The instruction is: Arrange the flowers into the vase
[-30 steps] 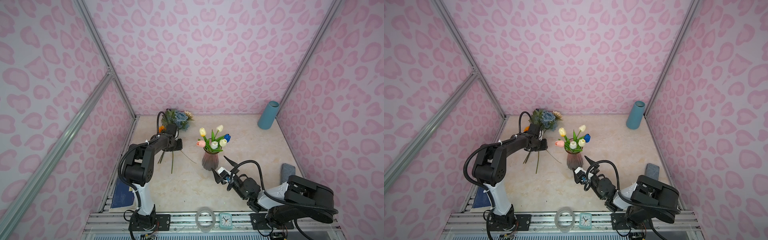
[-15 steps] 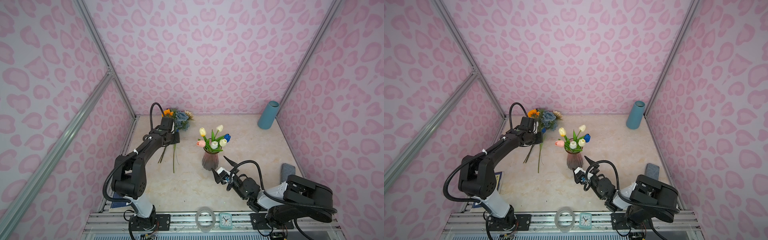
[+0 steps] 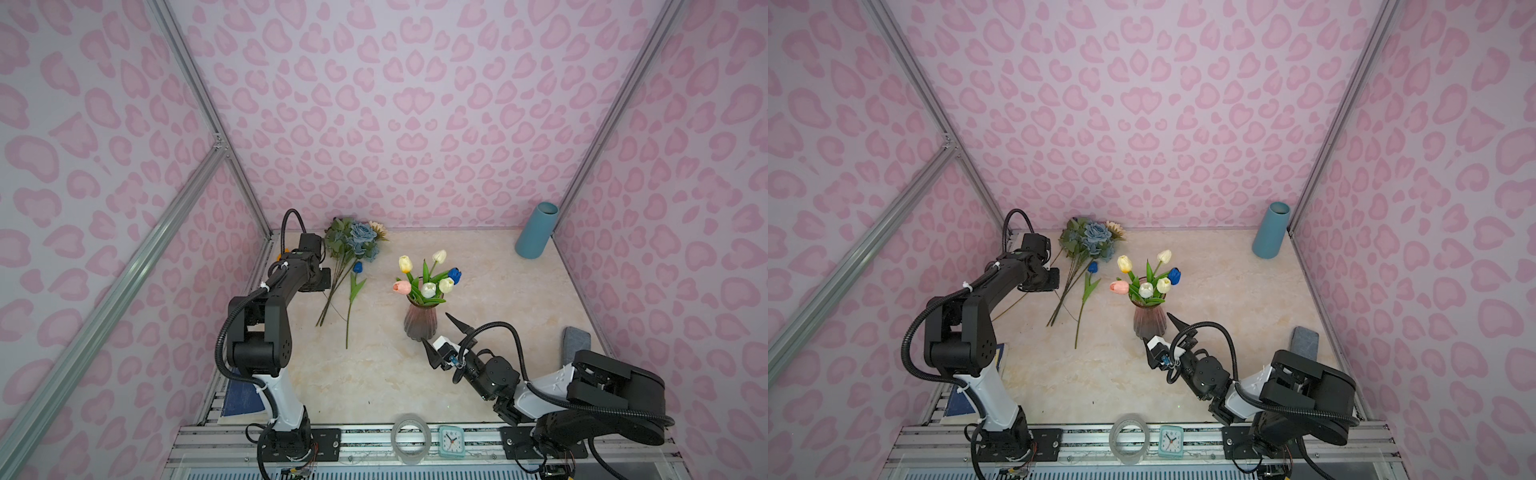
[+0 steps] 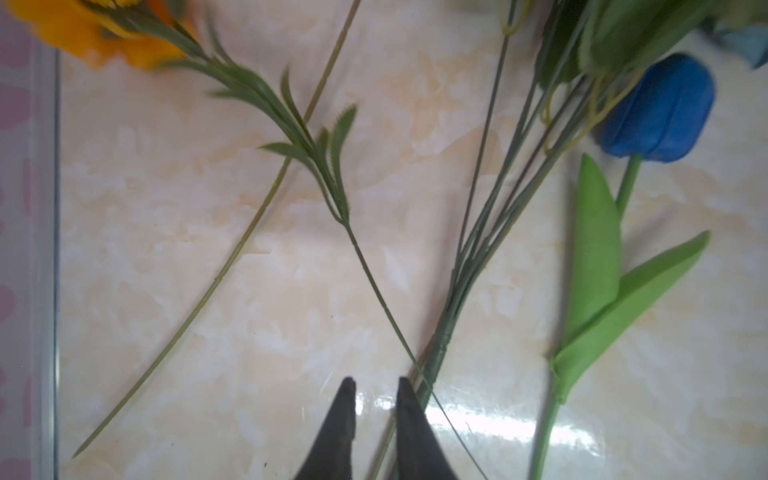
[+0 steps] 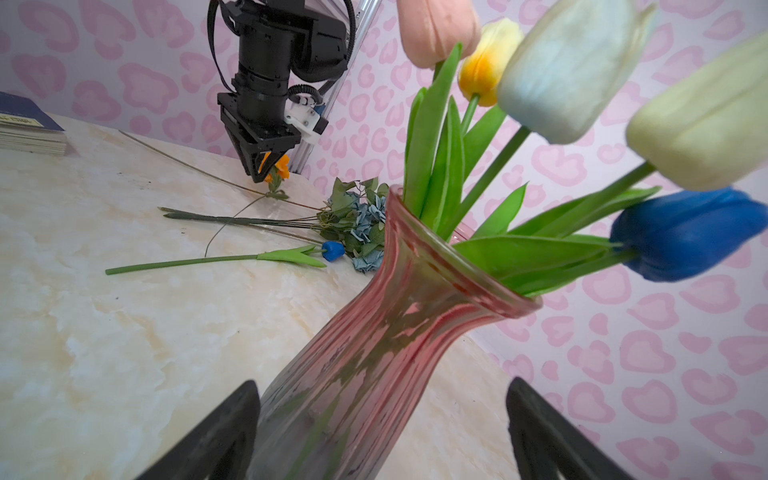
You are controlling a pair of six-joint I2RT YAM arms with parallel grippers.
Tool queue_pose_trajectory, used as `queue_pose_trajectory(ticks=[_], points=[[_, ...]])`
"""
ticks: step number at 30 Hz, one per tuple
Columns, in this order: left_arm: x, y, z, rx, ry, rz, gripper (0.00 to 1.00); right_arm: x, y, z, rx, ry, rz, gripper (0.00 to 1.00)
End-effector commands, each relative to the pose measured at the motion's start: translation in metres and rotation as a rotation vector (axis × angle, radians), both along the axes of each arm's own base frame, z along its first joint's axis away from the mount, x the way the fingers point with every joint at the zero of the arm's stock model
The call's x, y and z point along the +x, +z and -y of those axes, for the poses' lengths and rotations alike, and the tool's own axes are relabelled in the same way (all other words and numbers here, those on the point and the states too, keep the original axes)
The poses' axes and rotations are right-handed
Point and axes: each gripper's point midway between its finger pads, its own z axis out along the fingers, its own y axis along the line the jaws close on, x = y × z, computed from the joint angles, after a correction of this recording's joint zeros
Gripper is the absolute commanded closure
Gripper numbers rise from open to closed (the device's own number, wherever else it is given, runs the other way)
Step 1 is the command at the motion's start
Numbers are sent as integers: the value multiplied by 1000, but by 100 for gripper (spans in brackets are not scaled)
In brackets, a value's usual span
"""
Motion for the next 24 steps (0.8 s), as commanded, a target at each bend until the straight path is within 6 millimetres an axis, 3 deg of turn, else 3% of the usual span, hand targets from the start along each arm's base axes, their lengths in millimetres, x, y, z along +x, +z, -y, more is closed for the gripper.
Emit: queue_pose_trajectory(ticks=[1, 3, 6, 8, 10, 13, 18, 24], points=[[-3, 0, -13, 87, -10, -23, 67, 1, 8, 2, 22, -17, 22, 8], [-7, 7, -12, 92, -12, -17, 60, 1, 7, 1, 21, -15, 20, 8], [-15, 30, 6, 86, -43, 28, 59, 2, 6, -1, 21, -12, 19, 8], [-20, 51, 32, 43, -95, 83, 57, 2, 4, -2, 18, -9, 17, 8], [-31, 51, 66, -56, -171, 101, 50, 2, 4, -2, 19, -10, 19, 8], [-44, 33, 94, -142, -240, 38, 43, 2, 5, -3, 23, -9, 23, 8], [-59, -16, 103, -122, -252, -152, 42, 2, 4, -2, 17, -11, 23, 8], [-62, -41, 116, -74, -251, -225, 41, 2, 4, -3, 15, -10, 23, 7]])
